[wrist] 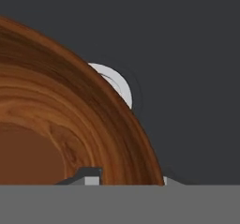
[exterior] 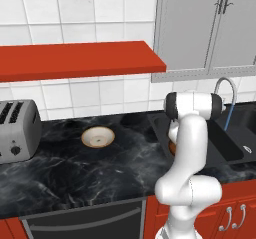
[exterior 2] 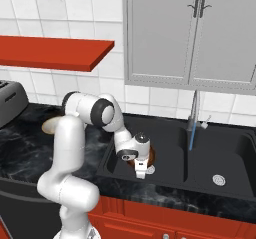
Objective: Rinse each bowl for a few seconds and place them down in the sink or on the counter.
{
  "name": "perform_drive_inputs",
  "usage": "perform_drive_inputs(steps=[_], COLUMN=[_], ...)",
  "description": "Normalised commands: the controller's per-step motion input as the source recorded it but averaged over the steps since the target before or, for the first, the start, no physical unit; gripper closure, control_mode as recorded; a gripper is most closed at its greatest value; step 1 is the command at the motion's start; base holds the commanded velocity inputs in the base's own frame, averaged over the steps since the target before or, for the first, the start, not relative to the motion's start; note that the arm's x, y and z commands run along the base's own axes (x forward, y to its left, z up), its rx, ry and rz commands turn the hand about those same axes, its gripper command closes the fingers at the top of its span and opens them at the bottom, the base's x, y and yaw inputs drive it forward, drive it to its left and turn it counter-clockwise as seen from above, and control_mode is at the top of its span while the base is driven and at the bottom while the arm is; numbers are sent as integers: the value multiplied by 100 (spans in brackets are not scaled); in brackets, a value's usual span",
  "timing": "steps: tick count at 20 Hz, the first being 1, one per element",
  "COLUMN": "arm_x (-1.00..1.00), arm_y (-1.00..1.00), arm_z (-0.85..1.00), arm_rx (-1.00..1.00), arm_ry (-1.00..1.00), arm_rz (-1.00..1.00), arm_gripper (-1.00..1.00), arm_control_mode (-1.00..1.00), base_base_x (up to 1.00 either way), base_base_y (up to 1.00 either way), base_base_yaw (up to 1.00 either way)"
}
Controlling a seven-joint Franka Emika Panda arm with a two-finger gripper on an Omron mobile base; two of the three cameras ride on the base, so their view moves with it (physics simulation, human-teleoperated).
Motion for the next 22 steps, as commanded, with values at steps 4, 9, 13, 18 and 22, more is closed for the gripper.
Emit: perform_drive_inputs(steps=[4,9,13,18,22], arm_x=[57,67,57,32,15], arm_y=[3,5,14,8,0], arm_z=[-9,-19,-6,7,27], arm_rx=[0,0,0,0,0], arm_ry=[9,10,6,1,0], arm_rz=[0,0,0,0,0], arm_gripper=[100,100,-100,-100,-100], arm_control_mode=[-100,-100,-100,-100,-100], base_base_x=[0,0,0,0,0], base_base_y=[0,0,0,0,0], base_base_yaw=[0,0,0,0,0])
